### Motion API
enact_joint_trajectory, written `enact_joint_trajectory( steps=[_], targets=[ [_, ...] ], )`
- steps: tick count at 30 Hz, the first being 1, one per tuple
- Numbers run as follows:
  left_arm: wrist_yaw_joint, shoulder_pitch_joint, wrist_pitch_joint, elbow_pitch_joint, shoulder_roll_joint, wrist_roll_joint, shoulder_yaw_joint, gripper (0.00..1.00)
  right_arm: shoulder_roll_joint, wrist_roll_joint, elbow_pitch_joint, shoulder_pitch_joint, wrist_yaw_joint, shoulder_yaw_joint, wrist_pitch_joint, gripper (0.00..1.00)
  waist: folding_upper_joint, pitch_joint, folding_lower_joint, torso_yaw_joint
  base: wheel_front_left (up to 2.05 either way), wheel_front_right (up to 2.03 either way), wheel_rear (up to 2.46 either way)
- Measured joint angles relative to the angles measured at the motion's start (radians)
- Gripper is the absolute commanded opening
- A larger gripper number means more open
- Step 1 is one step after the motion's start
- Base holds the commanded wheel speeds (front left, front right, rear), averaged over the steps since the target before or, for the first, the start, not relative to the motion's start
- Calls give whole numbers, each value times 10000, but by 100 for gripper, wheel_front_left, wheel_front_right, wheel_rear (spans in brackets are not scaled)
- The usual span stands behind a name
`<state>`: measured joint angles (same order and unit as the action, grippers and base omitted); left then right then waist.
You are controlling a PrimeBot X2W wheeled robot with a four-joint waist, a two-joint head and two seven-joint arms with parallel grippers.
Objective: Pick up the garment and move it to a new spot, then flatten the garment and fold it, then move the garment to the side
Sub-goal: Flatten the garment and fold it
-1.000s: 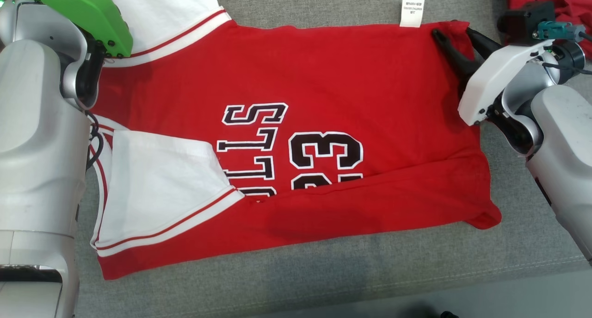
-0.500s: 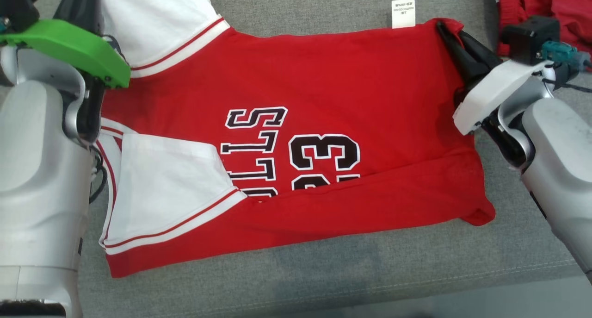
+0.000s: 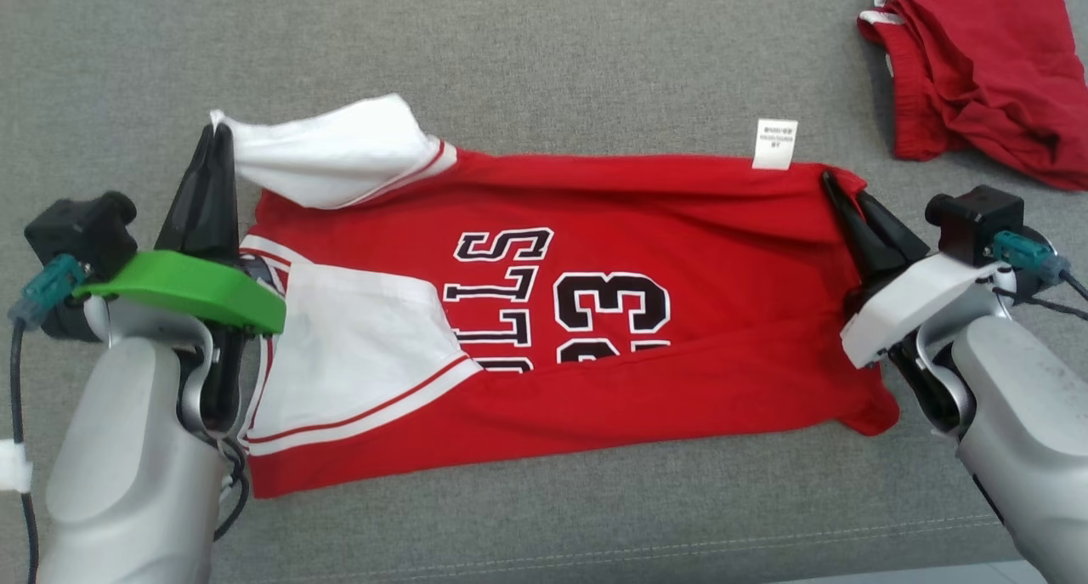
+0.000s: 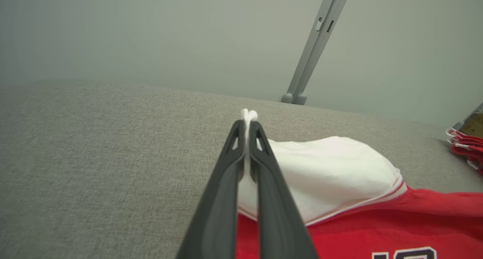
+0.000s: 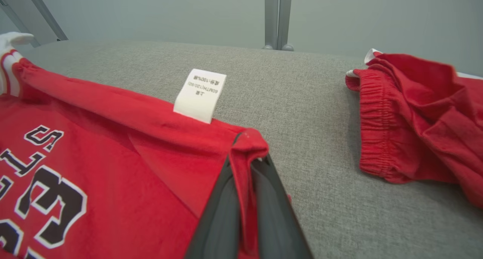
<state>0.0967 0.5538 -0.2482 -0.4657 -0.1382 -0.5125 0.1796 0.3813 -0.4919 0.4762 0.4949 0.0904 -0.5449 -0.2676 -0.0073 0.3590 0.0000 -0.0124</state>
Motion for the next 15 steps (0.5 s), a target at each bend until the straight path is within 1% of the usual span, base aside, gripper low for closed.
enact_joint_trajectory(
  steps=[3, 5, 11, 12, 15],
  targets=[
    [-4, -799, 0, 347, 2, -79, -136, 0, -56, 0, -182, -583, -128, 115, 48, 0, 0, -377, 0, 89, 0, 0, 0],
    [-58, -1333, 0, 591, 23, -165, -184, 0, -56, 36, -449, -973, -134, 190, 59, 0, 0, -635, 0, 143, 0, 0, 0],
    [-159, -3256, 10, 859, 535, -581, -167, 0, -58, 579, -1057, -1935, -148, 272, 90, 0, 0, -1430, 0, 265, 0, 0, 0],
    [-192, -3586, 12, 888, 585, -692, -167, 0, -59, 633, -1124, -2112, -205, 272, 90, 0, 0, -1563, 0, 279, 0, 0, 0],
    [-299, -4340, 102, 1049, 587, -894, -173, 0, -17, 757, -1218, -2574, -215, 255, 90, 0, 0, -1919, 0, 309, 0, 0, 0]
  ],
)
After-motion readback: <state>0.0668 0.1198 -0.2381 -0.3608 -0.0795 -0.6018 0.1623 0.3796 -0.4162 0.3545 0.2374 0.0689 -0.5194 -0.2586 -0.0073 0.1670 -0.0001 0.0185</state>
